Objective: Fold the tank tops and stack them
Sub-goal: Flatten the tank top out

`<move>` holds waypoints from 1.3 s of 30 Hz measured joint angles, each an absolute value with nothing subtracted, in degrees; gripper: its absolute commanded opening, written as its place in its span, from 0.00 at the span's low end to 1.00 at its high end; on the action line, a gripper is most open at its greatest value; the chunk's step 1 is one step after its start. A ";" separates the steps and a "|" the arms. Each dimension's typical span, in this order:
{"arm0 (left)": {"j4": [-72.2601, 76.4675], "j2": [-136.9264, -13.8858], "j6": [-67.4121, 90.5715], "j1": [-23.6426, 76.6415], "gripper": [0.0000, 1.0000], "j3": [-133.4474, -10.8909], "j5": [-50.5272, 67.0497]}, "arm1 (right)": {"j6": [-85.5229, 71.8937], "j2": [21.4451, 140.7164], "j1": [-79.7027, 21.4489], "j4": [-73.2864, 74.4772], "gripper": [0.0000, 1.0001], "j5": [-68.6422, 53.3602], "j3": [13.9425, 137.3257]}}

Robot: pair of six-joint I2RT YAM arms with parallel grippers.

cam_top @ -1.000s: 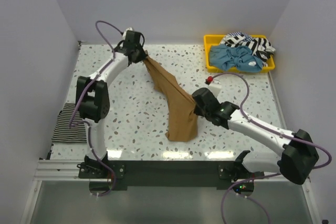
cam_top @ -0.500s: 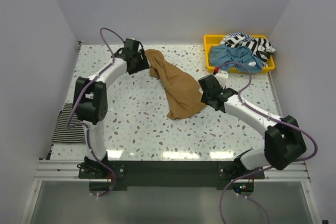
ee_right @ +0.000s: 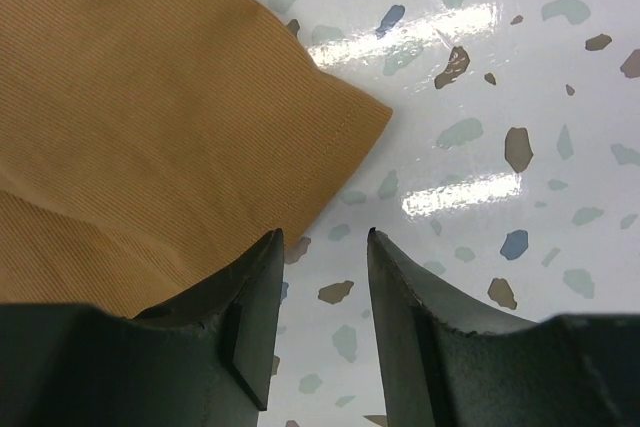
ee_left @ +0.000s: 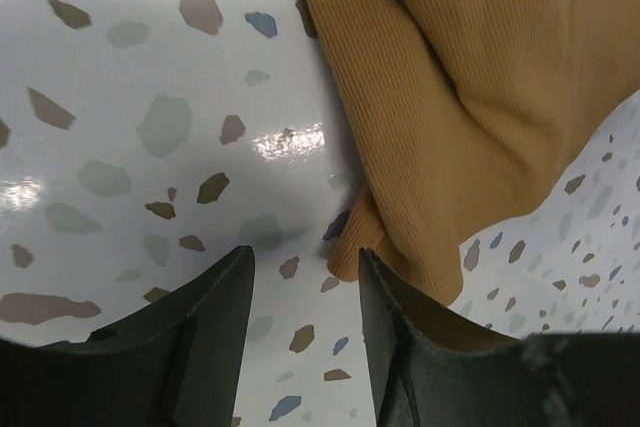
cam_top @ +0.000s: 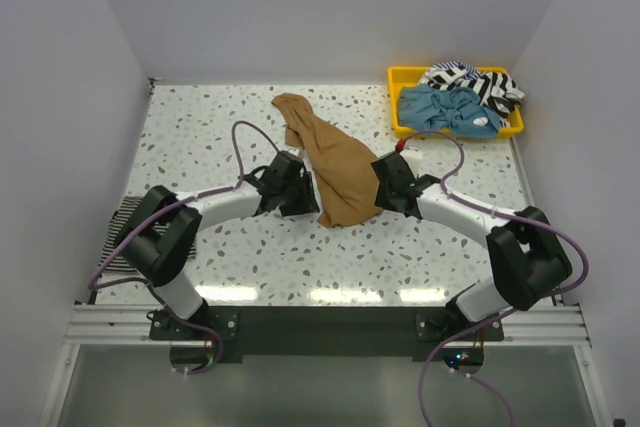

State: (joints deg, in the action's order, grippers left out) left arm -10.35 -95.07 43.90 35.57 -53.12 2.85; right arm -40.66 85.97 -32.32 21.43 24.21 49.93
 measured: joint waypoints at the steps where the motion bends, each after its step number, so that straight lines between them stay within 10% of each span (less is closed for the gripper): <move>1: -9.87 -95.98 43.90 36.21 0.51 -52.90 3.38 | -40.64 85.97 -32.32 21.32 0.43 24.23 49.93; 11: -7.75 -101.30 42.48 39.31 0.39 -55.99 4.78 | -39.83 86.00 -29.78 20.51 0.44 24.27 49.93; 17: -7.07 -102.35 42.30 39.92 0.00 -56.36 4.93 | -38.74 87.53 -25.89 19.29 0.51 23.94 50.65; 39: -25.32 -70.26 49.54 29.74 0.00 -43.62 -10.68 | -39.09 90.52 -27.14 8.88 0.60 14.59 45.34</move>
State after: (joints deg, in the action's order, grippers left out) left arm -25.32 -70.26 49.54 29.74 -43.62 -10.68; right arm -39.09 90.52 -27.14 8.88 14.59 45.34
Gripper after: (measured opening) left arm 0.018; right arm 0.585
